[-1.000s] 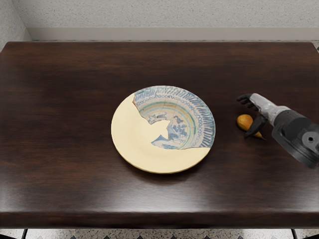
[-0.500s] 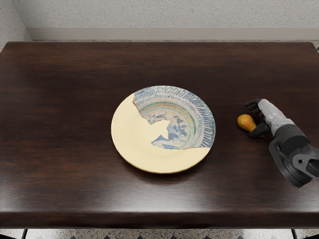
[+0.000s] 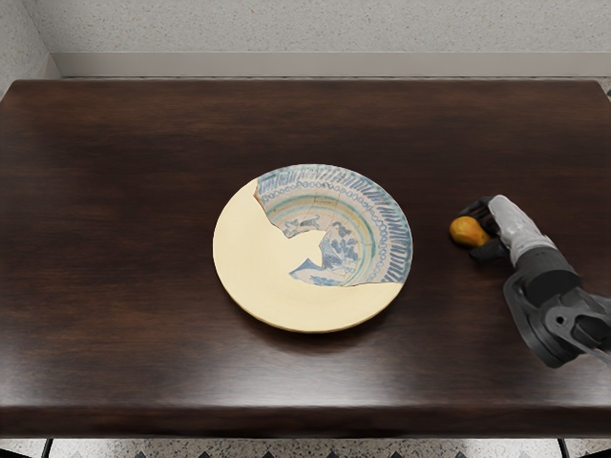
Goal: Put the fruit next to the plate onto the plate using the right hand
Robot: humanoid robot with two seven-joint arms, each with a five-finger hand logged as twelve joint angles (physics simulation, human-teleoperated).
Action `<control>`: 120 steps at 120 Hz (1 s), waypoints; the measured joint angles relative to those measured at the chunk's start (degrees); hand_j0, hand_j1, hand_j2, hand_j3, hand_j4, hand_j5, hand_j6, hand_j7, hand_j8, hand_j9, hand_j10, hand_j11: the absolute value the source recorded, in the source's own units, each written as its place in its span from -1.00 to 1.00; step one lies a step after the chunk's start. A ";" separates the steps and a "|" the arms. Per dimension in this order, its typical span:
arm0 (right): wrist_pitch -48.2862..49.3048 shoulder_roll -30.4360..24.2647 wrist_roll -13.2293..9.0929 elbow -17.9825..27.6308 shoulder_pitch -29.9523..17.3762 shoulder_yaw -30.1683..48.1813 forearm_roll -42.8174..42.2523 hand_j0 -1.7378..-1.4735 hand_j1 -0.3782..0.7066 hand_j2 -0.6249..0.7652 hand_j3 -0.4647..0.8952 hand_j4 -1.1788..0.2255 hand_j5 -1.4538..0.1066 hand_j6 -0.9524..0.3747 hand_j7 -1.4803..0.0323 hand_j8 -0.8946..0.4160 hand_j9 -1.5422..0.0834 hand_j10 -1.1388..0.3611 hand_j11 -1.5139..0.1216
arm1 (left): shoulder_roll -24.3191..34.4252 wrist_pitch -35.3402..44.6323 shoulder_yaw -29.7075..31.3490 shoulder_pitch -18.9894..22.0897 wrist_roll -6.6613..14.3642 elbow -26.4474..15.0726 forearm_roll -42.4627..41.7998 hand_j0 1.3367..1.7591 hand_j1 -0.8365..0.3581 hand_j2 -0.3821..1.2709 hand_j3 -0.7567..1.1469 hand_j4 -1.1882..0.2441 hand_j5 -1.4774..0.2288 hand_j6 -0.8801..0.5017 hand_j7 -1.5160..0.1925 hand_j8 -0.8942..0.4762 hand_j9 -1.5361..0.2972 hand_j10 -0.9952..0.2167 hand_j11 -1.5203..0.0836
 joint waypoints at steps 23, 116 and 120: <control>0.08 0.56 -0.01 0.05 0.03 0.35 -0.02 -0.44 0.17 -0.11 -0.31 -0.07 -0.17 -0.25 -0.12 -0.58 -0.07 -0.19 -0.10 | 0.00 0.00 0.01 0.07 0.00 0.00 -0.01 0.52 0.98 -0.54 -0.20 0.66 0.73 0.27 0.77 0.31 0.68 0.64 0.90; 0.80 0.46 0.11 6.03 0.89 7.45 0.50 -0.39 0.25 0.12 -0.32 -0.11 -0.20 -0.29 -0.13 -0.56 -0.11 -0.32 -0.15 | 0.00 0.00 0.03 0.04 0.00 0.00 -0.02 0.52 0.98 -0.54 -0.20 0.66 0.73 0.27 0.77 0.31 0.68 0.64 0.90; 0.83 0.53 0.11 6.38 0.92 7.85 0.51 -0.39 0.26 0.12 -0.32 -0.11 -0.20 -0.28 -0.13 -0.56 -0.11 -0.32 -0.15 | 0.00 0.00 0.03 0.06 0.00 0.00 -0.02 0.52 0.98 -0.54 -0.20 0.66 0.73 0.27 0.77 0.31 0.68 0.64 0.90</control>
